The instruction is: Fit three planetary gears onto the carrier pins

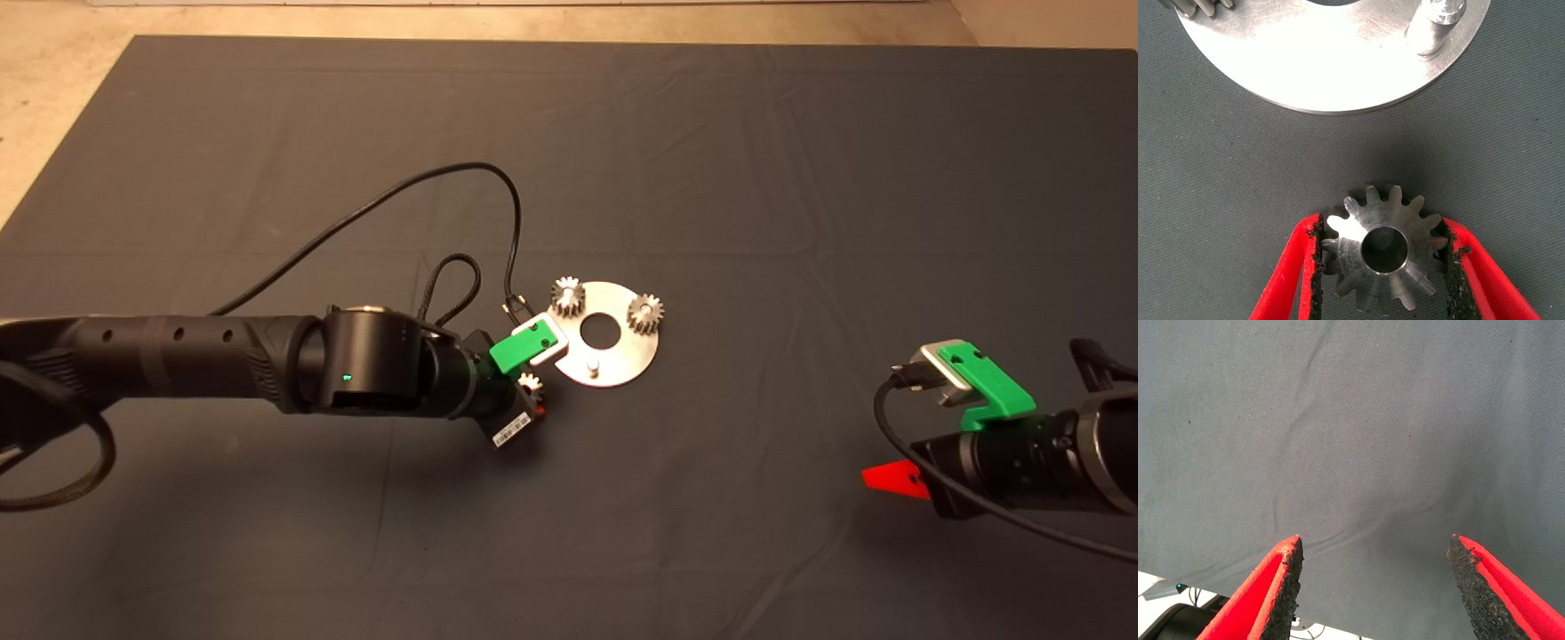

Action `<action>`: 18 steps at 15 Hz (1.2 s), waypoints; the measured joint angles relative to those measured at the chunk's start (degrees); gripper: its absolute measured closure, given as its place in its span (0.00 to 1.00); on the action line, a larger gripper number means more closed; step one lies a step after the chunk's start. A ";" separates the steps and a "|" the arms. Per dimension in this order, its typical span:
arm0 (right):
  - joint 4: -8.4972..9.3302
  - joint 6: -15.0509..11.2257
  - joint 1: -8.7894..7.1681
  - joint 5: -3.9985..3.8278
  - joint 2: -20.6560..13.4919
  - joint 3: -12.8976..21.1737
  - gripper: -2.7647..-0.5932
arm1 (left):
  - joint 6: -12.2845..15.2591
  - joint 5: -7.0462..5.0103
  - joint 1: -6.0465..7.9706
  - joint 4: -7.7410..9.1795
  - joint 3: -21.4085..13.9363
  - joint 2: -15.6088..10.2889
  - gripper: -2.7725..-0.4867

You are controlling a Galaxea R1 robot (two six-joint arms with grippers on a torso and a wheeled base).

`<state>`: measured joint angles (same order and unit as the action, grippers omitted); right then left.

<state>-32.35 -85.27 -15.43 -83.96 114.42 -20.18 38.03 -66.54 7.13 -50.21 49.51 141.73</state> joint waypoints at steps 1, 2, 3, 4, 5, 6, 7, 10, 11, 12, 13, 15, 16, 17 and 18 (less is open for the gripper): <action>0.00 0.00 0.00 0.00 0.00 0.00 0.53 | 0.00 -0.01 0.00 0.00 0.00 0.00 0.80; 0.00 0.00 0.00 0.00 0.00 0.00 0.53 | 0.00 -0.02 0.00 0.00 0.00 0.00 0.80; 0.00 0.00 0.02 0.00 0.00 0.00 0.53 | 0.00 -0.02 0.00 0.00 0.00 -0.02 0.81; 0.00 0.00 0.00 0.00 0.00 0.00 0.53 | -0.02 0.00 0.00 0.00 0.00 -0.05 0.82; 0.00 0.00 0.00 0.00 0.00 0.00 0.53 | -0.09 -0.02 0.00 0.00 0.00 -0.02 0.82; 0.00 0.00 0.02 0.00 0.00 0.00 0.53 | -0.20 -0.03 0.02 0.00 0.00 -0.02 0.83; 0.00 0.00 0.02 0.00 0.00 0.00 0.53 | -0.22 -0.05 0.02 0.02 0.00 -0.02 0.83; 0.00 0.00 0.01 0.00 -0.04 0.00 0.53 | -0.26 -0.06 0.02 0.05 -0.04 -0.02 0.85; 0.00 0.00 0.02 0.00 -0.14 0.00 0.53 | -0.26 -0.27 0.02 0.07 -0.29 -0.02 0.85; 0.01 0.00 0.01 -0.02 -0.17 0.00 0.53 | -0.28 -0.60 0.04 0.22 -1.15 -0.13 0.86; 0.02 0.00 0.00 0.00 -0.16 0.00 0.53 | -0.28 -0.55 0.35 0.72 -2.01 -0.11 0.87; 0.02 0.00 0.01 0.01 -0.17 0.00 0.53 | -0.30 -0.55 2.31 2.28 -2.46 0.17 0.88; 0.02 0.00 0.00 -0.02 -0.17 0.00 0.53 | -0.28 -0.55 3.72 2.62 -2.49 0.17 0.88; 0.03 0.00 0.02 -0.02 -0.17 0.00 0.53 | -0.28 -0.52 4.87 2.62 -2.51 0.17 0.88; 0.02 0.00 0.02 -0.02 -0.17 0.00 0.53 | -0.28 -0.50 5.40 2.65 -2.55 0.20 0.89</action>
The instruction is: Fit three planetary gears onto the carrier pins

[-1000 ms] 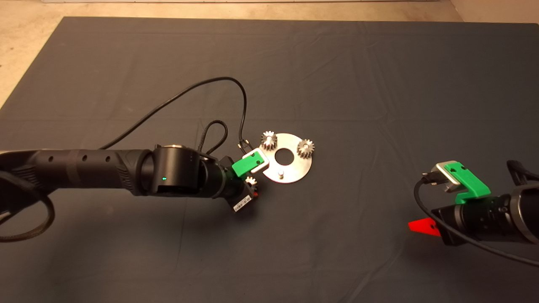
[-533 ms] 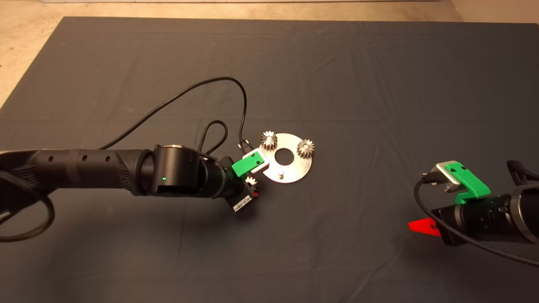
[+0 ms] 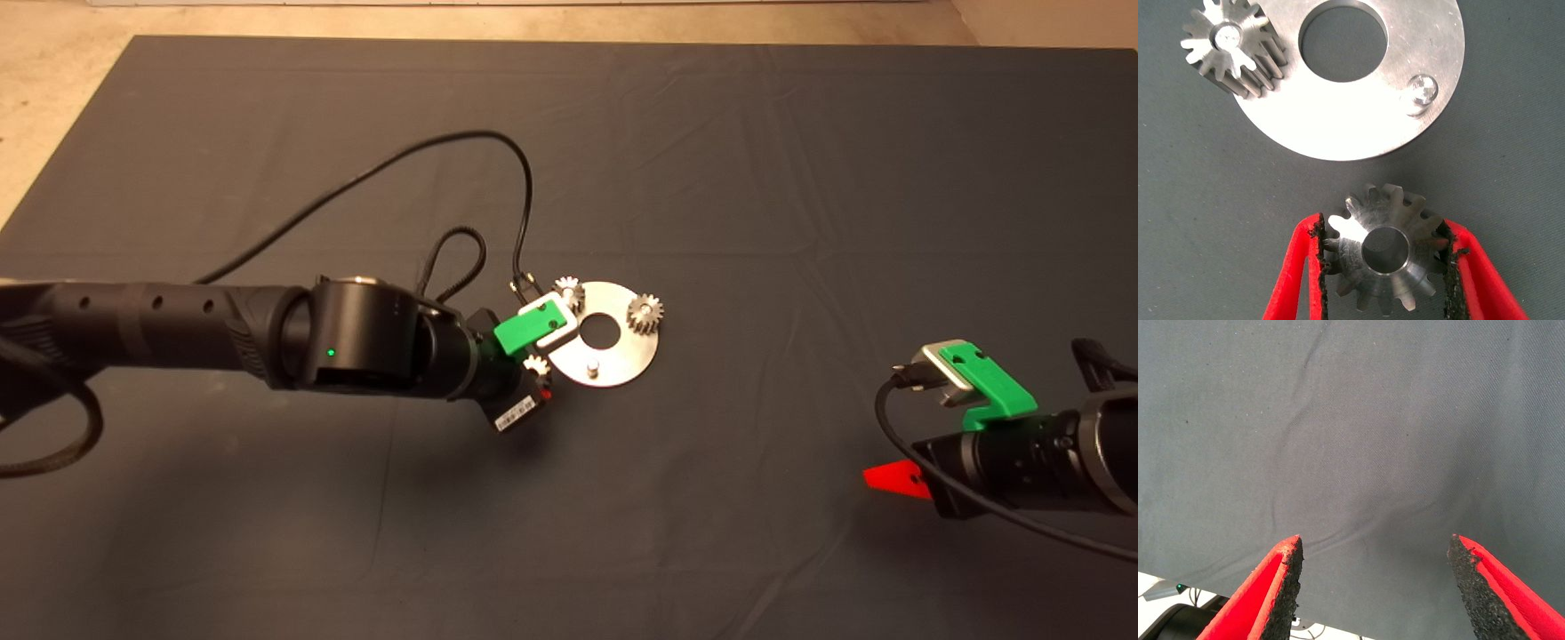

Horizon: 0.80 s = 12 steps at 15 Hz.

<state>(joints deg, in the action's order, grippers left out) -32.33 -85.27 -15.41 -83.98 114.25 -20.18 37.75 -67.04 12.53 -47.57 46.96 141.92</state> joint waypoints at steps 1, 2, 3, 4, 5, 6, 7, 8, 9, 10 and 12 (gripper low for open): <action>0.02 0.00 -0.02 0.02 0.00 0.00 0.53 | -0.02 -0.02 0.02 0.28 -0.11 0.06 0.89; 0.03 0.00 0.00 0.00 0.00 0.00 0.53 | -0.02 -0.05 0.04 0.94 -0.13 0.48 0.90; 0.02 0.00 -0.02 0.00 0.02 0.00 0.53 | -0.02 -0.05 0.06 1.16 -0.21 0.86 0.90; 0.02 0.00 0.00 0.02 0.00 0.00 0.53 | 0.00 -0.05 0.11 1.71 -0.21 1.51 0.90; 0.04 0.00 0.00 0.00 0.00 0.00 0.53 | -0.02 -0.07 0.20 2.40 -0.21 2.26 0.91; 0.04 0.00 -0.02 0.00 0.00 0.00 0.53 | -0.02 0.01 0.23 2.58 -0.22 2.86 0.91; 0.04 0.00 0.00 0.00 0.00 0.00 0.53 | -0.02 0.00 0.26 2.70 -0.22 3.49 0.91; 0.06 0.00 0.00 -0.02 0.00 0.00 0.53 | -0.05 -0.02 0.56 3.40 -0.22 3.84 0.90; 0.06 0.00 0.00 0.00 0.00 0.00 0.53 | -0.07 -0.05 1.07 3.91 -0.22 4.28 0.91; 0.06 0.01 -0.02 0.00 0.00 0.00 0.53 | -0.09 -0.05 1.50 4.19 -0.22 4.55 0.91; 0.09 0.00 -0.02 0.02 0.00 0.00 0.53 | -0.09 -0.07 1.63 4.52 -0.18 5.32 0.91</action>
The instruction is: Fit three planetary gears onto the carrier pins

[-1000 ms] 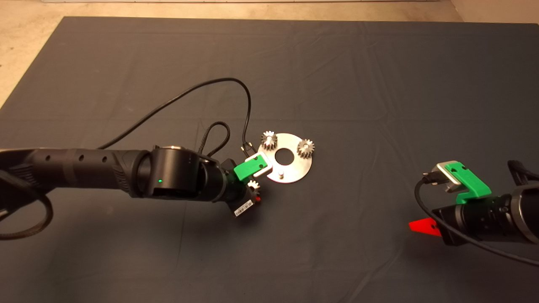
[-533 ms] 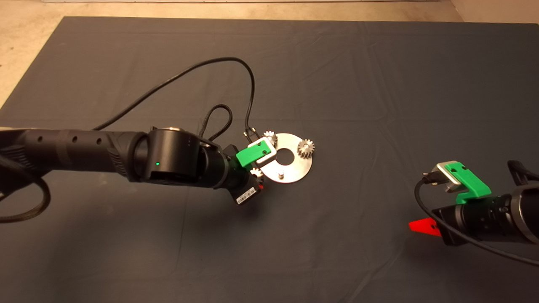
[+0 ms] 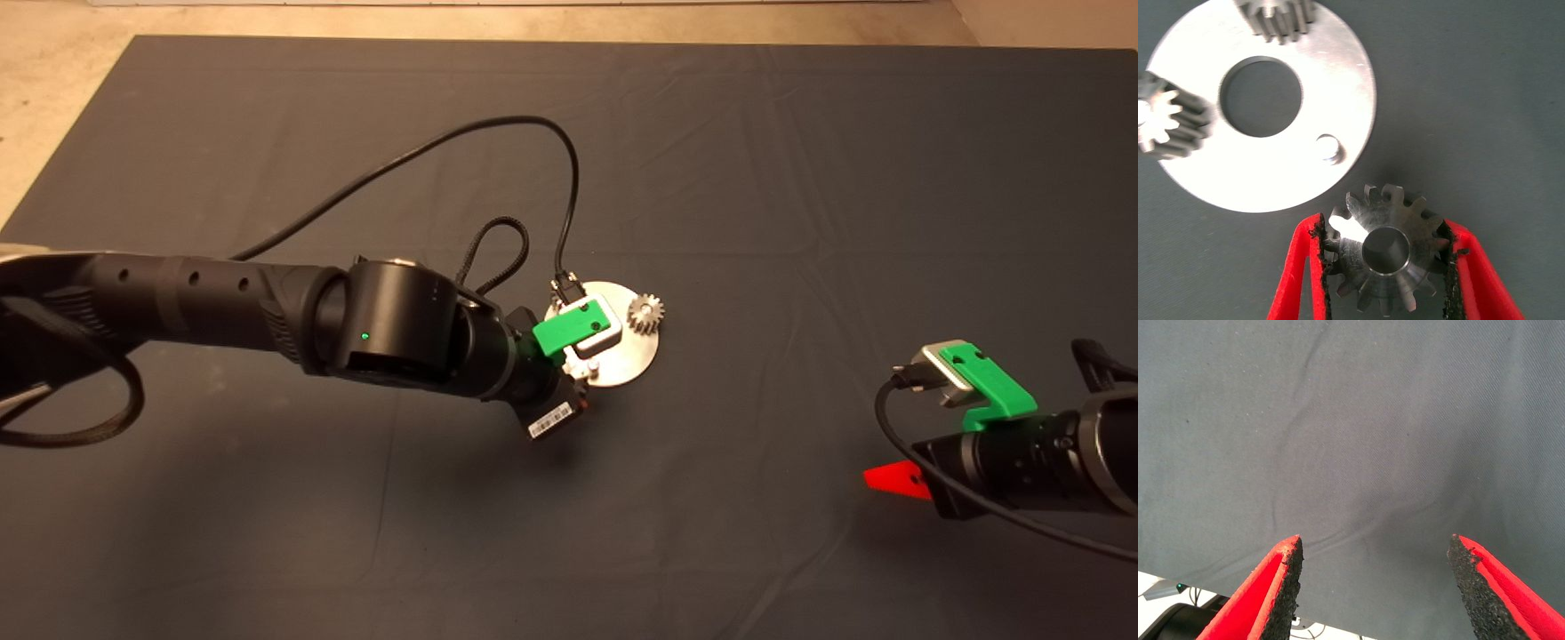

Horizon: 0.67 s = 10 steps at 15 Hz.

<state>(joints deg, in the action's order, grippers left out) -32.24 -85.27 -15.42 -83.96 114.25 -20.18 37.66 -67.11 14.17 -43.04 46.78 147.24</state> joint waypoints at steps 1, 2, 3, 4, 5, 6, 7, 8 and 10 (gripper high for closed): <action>0.00 0.00 0.02 0.00 0.00 0.00 0.53 | -0.02 0.05 0.00 0.18 0.09 0.28 0.91; 0.00 0.00 0.02 -0.03 0.00 0.00 0.53 | -0.04 0.30 0.00 0.27 0.41 0.41 0.91; 0.02 0.00 0.02 0.02 0.00 0.00 0.53 | -0.21 0.44 0.00 0.44 1.38 0.43 0.91; 0.02 0.00 0.02 0.05 0.00 0.00 0.53 | -1.09 0.41 0.00 0.40 2.68 0.63 0.91; 0.05 0.00 0.02 0.22 0.00 0.00 0.53 | -1.64 0.22 0.00 0.40 3.86 0.72 0.91; 0.05 0.00 0.01 0.35 0.00 0.00 0.53 | -2.03 0.09 0.00 0.40 4.62 0.91 0.91; 0.05 0.00 -0.01 0.41 0.01 0.00 0.53 | -2.18 0.09 0.00 0.40 5.23 1.20 0.91; 0.05 0.00 0.02 0.41 -0.03 0.00 0.53 | -2.68 0.05 0.00 0.40 5.75 1.69 0.91; 0.06 0.00 -0.01 0.41 -0.15 0.00 0.53 | -3.26 0.24 0.00 0.41 6.28 2.75 0.92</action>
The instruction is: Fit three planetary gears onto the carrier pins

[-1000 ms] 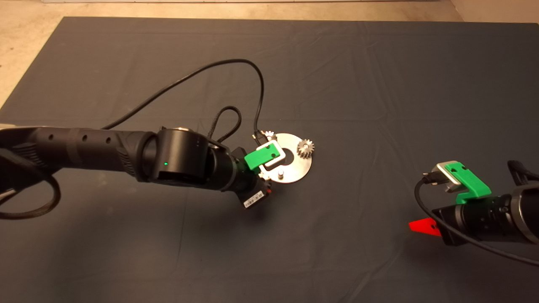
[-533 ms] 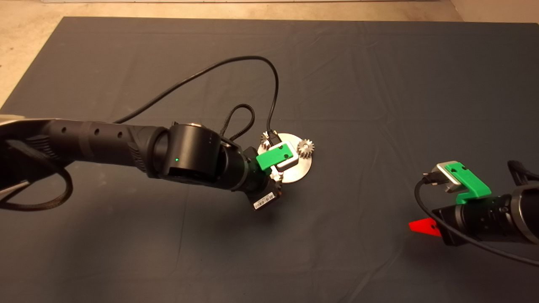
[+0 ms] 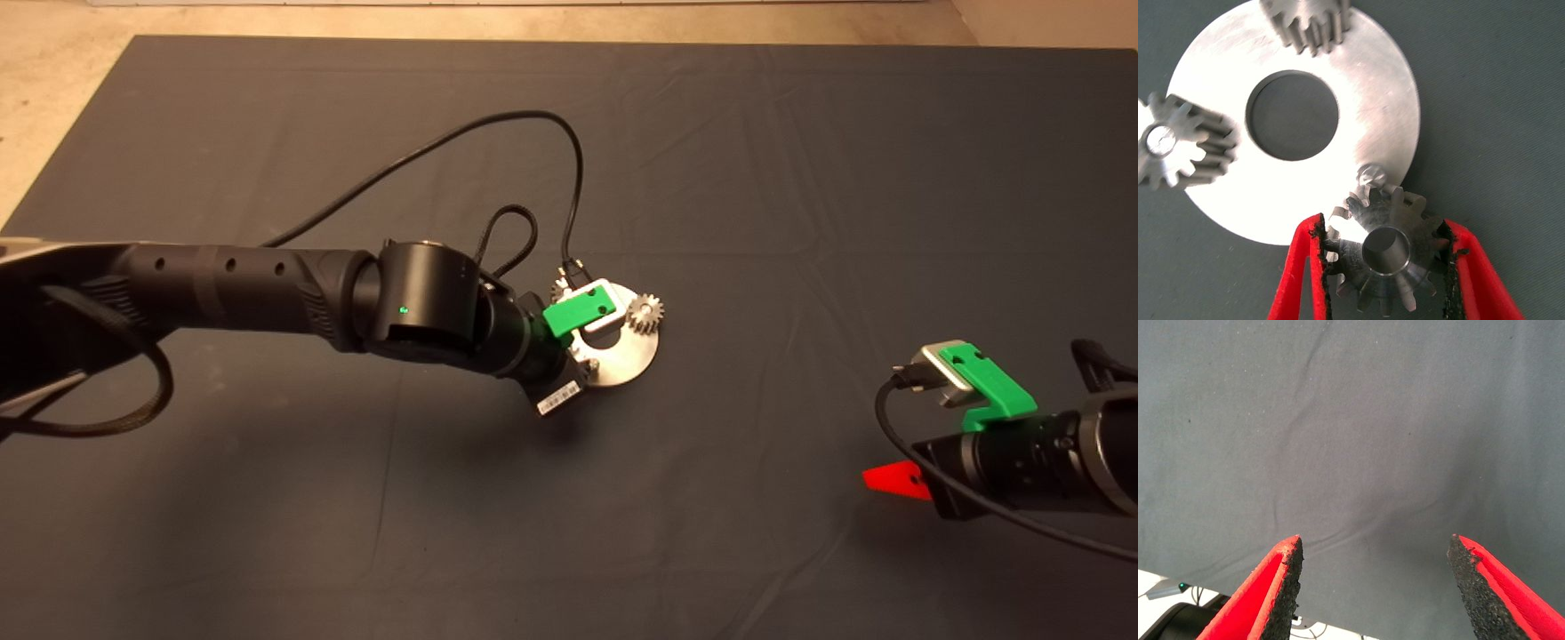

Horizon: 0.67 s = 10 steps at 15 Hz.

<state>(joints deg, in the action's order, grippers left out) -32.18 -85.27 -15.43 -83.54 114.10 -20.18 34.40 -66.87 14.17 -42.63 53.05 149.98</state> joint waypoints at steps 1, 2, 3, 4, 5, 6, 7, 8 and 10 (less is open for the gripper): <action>0.00 0.00 0.02 0.02 -0.13 0.00 0.53 | -0.01 0.22 0.00 0.00 0.11 0.37 0.92; 0.00 0.00 0.02 0.00 -0.27 0.00 0.53 | -0.01 0.48 -0.02 0.00 0.13 0.37 0.92; 0.02 0.00 0.01 -0.05 -0.33 0.00 0.53 | -0.01 0.59 0.00 0.02 0.22 0.35 0.92; 0.02 0.00 0.02 -0.02 -0.33 0.00 0.53 | -0.01 0.66 0.00 0.02 0.44 0.31 0.92; 0.02 0.00 0.00 0.00 -0.33 0.00 0.53 | -0.01 0.66 0.00 0.02 0.74 0.32 0.92; 0.02 0.00 0.02 0.00 -0.33 0.00 0.53 | -0.01 0.70 0.00 0.00 1.00 0.33 0.92; 0.02 0.00 0.01 0.00 -0.33 0.00 0.53 | -0.04 0.72 0.00 0.00 1.19 0.33 0.92; 0.02 0.00 0.02 0.00 -0.34 0.00 0.53 | -0.06 0.81 0.00 0.00 1.22 0.35 0.92; 0.02 0.00 0.00 0.02 -0.46 0.00 0.53 | -0.21 1.95 -0.02 0.05 1.94 0.61 0.92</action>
<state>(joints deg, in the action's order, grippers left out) -32.16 -85.27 -15.43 -83.52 113.64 -20.18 34.19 -64.92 14.15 -42.58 54.99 150.60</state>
